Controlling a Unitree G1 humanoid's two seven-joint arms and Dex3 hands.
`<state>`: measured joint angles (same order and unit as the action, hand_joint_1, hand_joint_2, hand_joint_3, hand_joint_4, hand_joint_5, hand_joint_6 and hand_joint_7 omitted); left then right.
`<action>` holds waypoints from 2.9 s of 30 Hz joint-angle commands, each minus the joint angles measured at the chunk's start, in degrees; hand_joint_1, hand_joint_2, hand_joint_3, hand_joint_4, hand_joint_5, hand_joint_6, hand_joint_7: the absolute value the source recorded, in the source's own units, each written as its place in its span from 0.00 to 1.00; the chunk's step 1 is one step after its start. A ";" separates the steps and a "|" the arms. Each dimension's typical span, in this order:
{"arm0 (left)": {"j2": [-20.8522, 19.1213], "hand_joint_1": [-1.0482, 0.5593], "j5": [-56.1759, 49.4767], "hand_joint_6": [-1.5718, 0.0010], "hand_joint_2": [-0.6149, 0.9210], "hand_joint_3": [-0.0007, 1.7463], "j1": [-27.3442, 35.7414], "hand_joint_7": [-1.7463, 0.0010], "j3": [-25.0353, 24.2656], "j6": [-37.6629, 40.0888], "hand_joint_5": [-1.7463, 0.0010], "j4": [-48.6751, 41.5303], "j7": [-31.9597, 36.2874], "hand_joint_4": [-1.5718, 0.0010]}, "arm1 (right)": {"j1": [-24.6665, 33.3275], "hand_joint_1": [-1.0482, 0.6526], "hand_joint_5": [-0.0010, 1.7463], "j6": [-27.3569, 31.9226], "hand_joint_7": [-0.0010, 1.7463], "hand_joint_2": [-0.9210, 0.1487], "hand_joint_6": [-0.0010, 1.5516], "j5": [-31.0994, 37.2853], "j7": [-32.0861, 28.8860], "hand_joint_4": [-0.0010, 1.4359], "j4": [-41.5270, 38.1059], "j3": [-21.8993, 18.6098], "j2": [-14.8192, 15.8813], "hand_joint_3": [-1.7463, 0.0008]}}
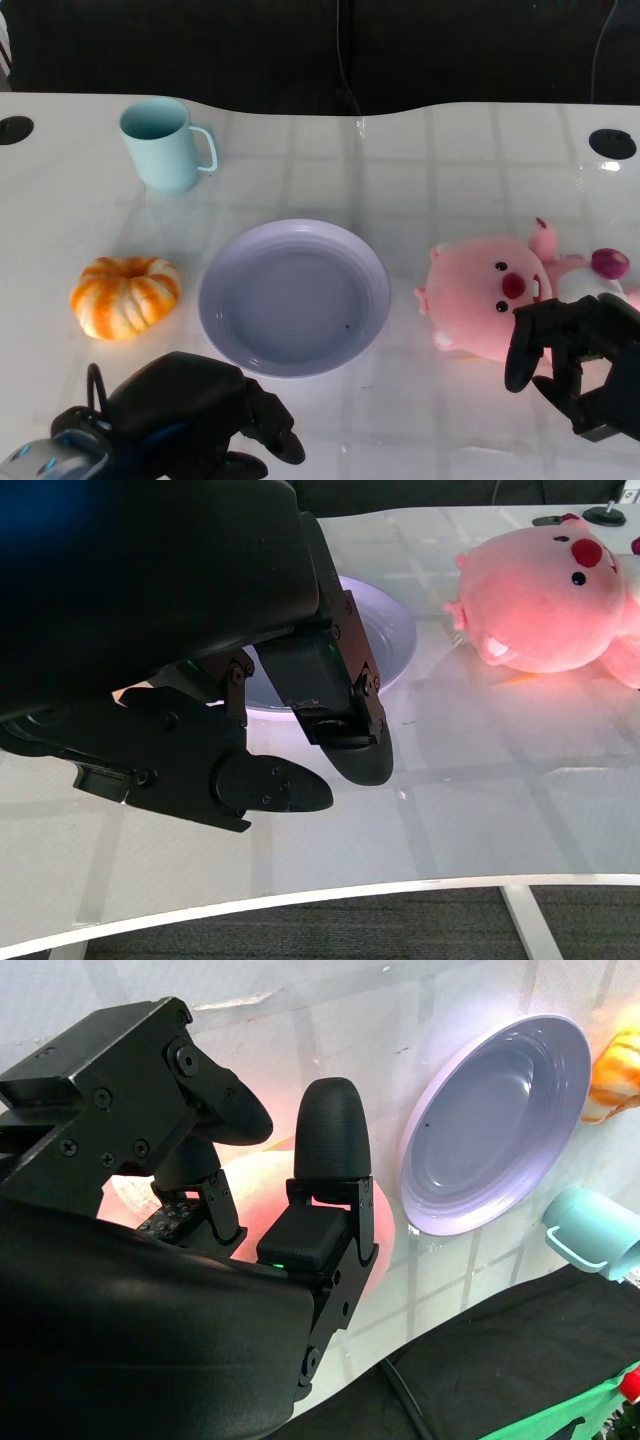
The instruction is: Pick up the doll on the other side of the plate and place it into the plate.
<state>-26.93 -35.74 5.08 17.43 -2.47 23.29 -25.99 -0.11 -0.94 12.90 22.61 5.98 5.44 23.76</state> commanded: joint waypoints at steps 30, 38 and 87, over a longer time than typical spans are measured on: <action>-0.82 0.49 -0.21 0.32 1.00 0.16 -0.75 1.00 -0.35 0.00 0.33 -0.15 -0.67 0.51 | -0.12 0.62 0.56 0.02 0.35 0.26 0.54 0.09 -4.24 0.52 0.75 -1.61 -0.49 0.59; -1.07 0.49 -0.26 0.31 1.00 0.15 -0.70 1.00 -0.34 -0.41 0.32 -0.09 -0.33 0.51 | 0.22 0.51 0.36 -7.24 0.09 0.19 0.39 1.88 -11.09 0.32 -0.97 -2.04 -1.34 0.74; 0.22 0.49 -2.06 0.31 1.00 0.16 -0.36 1.00 1.38 1.00 0.32 1.01 -0.16 0.51 | -20.38 0.23 0.10 14.69 0.02 0.02 0.16 30.45 -10.27 0.09 -28.06 10.55 -0.60 1.00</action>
<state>-26.22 -37.49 4.35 18.76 -1.54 23.49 -26.05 -19.77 13.20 44.16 12.11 -19.27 15.53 23.31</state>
